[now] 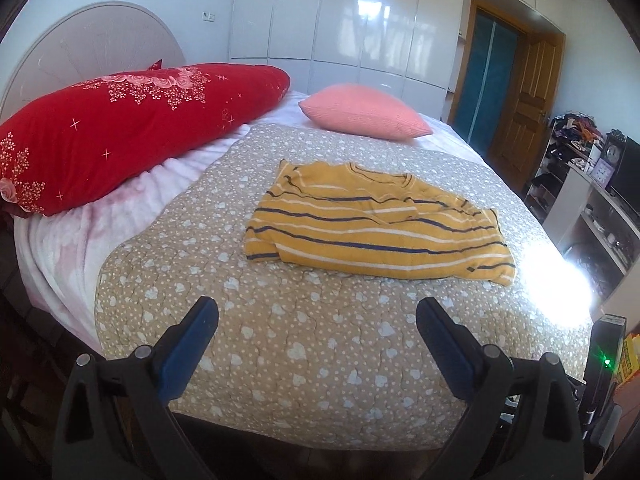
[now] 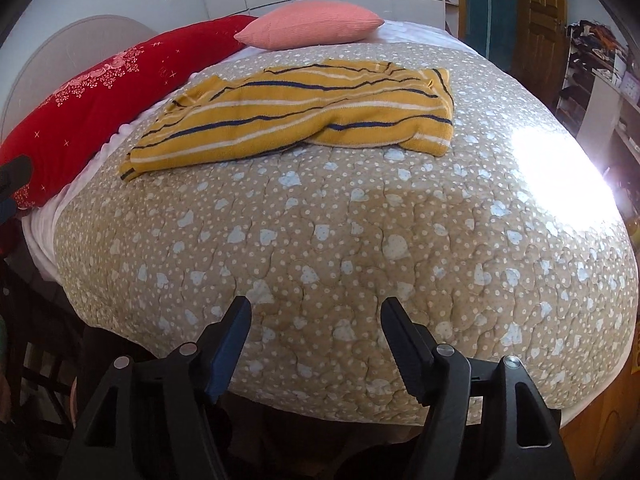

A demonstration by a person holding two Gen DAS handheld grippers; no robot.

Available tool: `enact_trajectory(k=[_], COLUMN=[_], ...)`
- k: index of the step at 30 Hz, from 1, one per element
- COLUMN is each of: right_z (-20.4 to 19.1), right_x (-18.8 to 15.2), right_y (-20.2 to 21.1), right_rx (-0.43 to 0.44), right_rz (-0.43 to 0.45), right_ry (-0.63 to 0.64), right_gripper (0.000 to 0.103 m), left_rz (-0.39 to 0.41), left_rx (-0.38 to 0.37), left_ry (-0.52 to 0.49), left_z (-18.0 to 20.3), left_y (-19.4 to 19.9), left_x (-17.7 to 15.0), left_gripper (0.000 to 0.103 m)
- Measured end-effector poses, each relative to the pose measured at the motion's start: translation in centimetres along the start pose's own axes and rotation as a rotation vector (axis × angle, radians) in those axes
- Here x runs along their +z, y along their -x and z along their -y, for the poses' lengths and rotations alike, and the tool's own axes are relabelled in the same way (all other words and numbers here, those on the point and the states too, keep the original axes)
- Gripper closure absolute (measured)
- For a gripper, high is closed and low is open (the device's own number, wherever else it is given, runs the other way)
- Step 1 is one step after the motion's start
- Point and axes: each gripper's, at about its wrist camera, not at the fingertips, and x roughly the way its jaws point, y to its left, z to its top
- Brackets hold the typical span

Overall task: Fold small clothes
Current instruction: 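Open both grippers and withdraw from the folded sweater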

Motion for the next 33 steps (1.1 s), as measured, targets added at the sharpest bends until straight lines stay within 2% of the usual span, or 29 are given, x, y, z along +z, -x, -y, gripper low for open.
enact_trajectory(k=[14,24,29,33], right_z=[0.5,0.2,0.1,0.2], right_x=[-0.6,-0.4,0.3,1.3], right_y=[-0.8,-0.7,-0.9,-0.6], right_rx=[0.011,0.015,0.011,-0.023], right_rz=[-0.026,-0.001,0.003,0.017], right_ry=[-0.046,-0.049,-0.048,-0.03], right_gripper=[0.029,0.028,0.028,0.027], left_rz=[-0.042,-0.071,-0.098,-0.154], left_rx=[-0.022,-0.013,0.01,0.002], left_ry=[-0.017,-0.008,-0.007,-0.009], left_z=[0.7,0.1,-0.3,-0.4], left_y=[-0.7,-1.4,-2.5,-4.9], left_x=[-0.7,-1.0,-0.8,-0.6], left_gripper=[0.004,0.004,0.004,0.004])
